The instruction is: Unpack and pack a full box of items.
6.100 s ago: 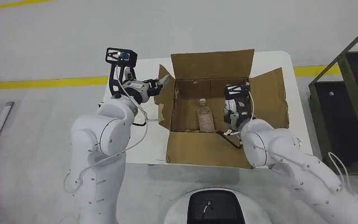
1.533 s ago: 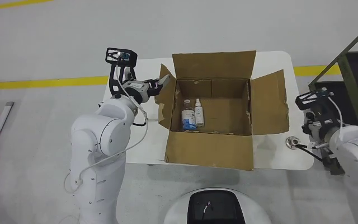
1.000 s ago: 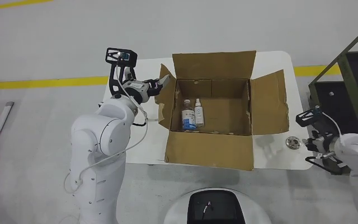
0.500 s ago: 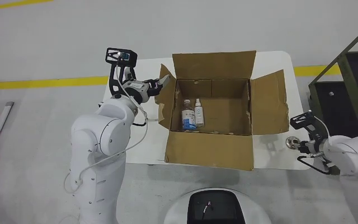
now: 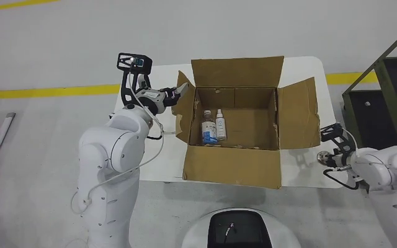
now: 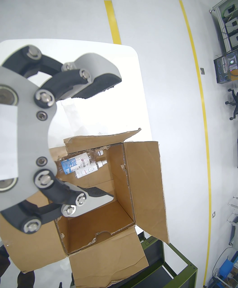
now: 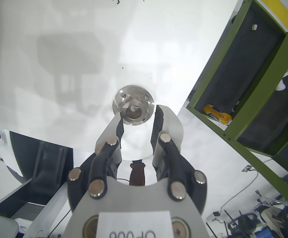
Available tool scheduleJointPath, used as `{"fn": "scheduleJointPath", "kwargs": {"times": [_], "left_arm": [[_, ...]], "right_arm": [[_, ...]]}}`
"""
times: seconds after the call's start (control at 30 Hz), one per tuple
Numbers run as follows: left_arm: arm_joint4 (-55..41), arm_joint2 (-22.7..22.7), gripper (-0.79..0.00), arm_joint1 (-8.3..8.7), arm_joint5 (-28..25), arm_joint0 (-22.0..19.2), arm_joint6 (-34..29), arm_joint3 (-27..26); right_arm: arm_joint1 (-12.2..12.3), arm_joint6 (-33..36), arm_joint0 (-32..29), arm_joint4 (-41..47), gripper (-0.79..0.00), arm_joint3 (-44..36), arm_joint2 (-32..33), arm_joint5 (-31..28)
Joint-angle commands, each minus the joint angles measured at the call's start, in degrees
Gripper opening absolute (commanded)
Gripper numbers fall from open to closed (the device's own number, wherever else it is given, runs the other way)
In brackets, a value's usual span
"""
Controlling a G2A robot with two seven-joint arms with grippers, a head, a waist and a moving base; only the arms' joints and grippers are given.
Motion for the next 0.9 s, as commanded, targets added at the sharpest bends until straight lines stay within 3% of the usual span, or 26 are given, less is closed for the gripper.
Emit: {"fn": "scheduleJointPath", "kwargs": {"times": [0.0,0.53,0.87], "left_arm": [[0.0,0.0,0.0,0.0,0.0,0.0,0.0,0.0],[0.0,0.0,0.0,0.0,0.0,0.0,0.0,0.0],[0.0,0.0,0.0,0.0,0.0,0.0,0.0,0.0]], "right_arm": [[0.08,-0.02,0.31,0.09,-0.456,0.43,-0.33,0.07],[0.7,-0.54,1.36,0.51,-0.48,2.53,-2.41,1.14],[1.11,-1.07,1.56,0.74,-0.536,3.53,-3.08,1.59]]}}
